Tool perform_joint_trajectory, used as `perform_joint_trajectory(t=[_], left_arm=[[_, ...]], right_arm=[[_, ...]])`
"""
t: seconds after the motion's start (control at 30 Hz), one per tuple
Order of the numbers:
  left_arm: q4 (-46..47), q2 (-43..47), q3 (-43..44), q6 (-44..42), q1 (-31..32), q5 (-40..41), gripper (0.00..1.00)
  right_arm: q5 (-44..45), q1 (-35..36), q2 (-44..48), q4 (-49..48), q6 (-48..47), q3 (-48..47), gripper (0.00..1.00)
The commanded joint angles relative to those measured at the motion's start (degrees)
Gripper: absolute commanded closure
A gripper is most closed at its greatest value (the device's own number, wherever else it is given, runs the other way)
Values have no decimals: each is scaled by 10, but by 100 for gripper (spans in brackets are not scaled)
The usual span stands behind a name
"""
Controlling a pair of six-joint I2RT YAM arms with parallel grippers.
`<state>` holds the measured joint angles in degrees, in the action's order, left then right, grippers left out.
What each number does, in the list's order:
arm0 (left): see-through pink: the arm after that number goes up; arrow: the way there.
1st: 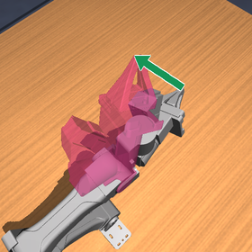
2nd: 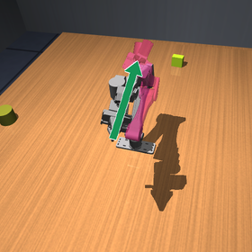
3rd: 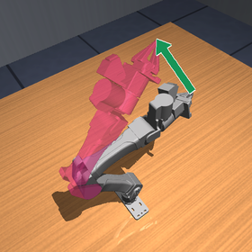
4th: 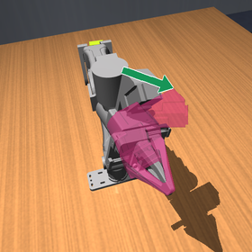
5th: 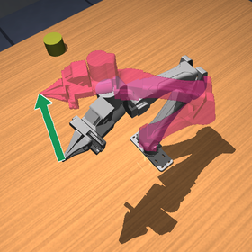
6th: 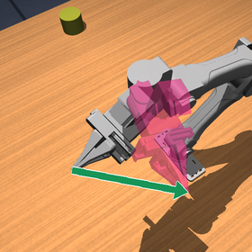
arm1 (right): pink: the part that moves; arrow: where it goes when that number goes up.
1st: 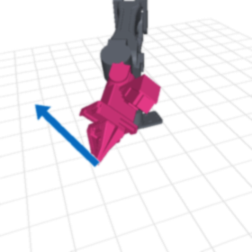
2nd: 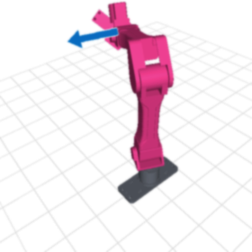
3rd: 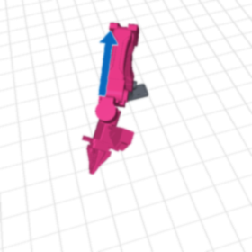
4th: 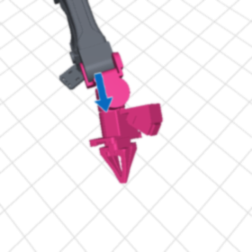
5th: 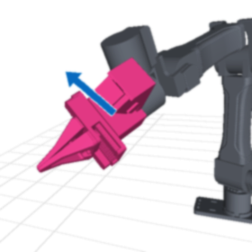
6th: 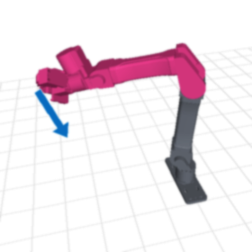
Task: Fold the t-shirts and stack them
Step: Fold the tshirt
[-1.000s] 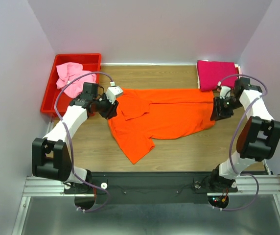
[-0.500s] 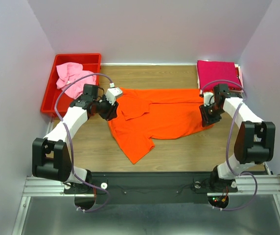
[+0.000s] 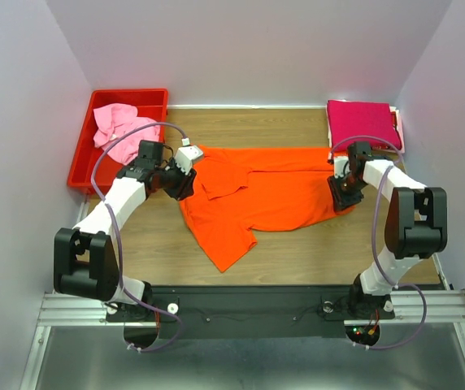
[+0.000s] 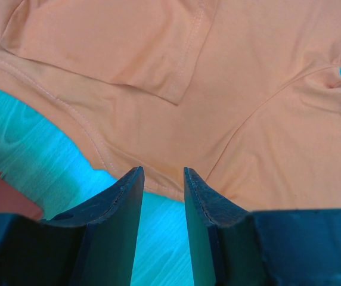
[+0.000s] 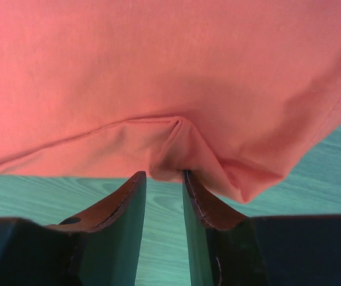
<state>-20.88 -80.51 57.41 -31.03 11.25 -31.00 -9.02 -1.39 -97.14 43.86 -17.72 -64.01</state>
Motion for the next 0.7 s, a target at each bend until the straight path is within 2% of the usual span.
perform_joint_trajectory(t=[0.0, 0.17, 0.3, 0.57, 0.67], left_arm=[[13, 1, -11, 1, 2, -1, 55], [15, -2, -15, 1, 2, 1, 55], [16, -3, -19, 0, 1, 2, 55], [-28, -17, -19, -49, 2, 2, 59], [-33, -21, -20, -54, 2, 7, 59]], right_arm=[[5, 10, -10, -22, 12, 4, 63], [19, 13, -14, -26, 16, 13, 60], [30, 24, -14, -32, 18, 8, 64], [87, 24, 42, -10, -22, -2, 81], [115, 24, 59, 8, -66, -8, 97]])
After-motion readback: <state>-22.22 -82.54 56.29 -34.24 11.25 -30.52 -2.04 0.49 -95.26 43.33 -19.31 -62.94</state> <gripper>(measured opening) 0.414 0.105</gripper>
